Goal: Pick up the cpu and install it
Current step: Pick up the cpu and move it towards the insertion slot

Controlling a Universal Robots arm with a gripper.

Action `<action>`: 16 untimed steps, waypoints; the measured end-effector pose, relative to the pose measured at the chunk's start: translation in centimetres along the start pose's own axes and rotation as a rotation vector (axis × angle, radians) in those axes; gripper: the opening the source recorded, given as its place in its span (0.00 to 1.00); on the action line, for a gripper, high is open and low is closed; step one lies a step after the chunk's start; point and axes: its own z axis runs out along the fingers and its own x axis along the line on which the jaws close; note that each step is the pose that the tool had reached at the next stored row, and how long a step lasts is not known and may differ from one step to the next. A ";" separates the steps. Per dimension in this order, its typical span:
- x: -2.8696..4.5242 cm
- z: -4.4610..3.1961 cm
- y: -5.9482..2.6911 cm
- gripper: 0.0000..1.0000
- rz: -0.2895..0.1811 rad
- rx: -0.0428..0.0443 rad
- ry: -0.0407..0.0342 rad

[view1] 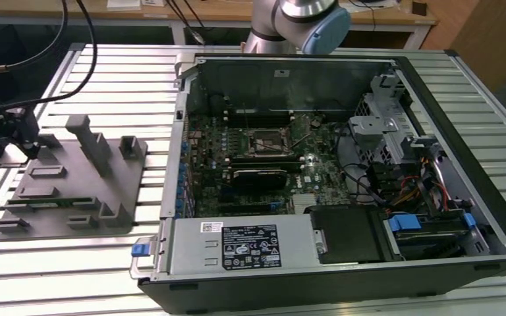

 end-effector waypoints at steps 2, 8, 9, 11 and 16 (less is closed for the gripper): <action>0.00 -0.30 0.02 0.54 0.000 0.0000 0.0001; -0.03 -1.16 0.09 0.54 0.000 0.0000 0.0000; -0.03 -1.31 0.10 0.54 0.000 0.0000 0.0000; -0.04 -1.67 0.13 0.54 0.000 0.0000 0.0000; -0.06 -2.61 0.19 0.54 0.000 0.0000 0.0001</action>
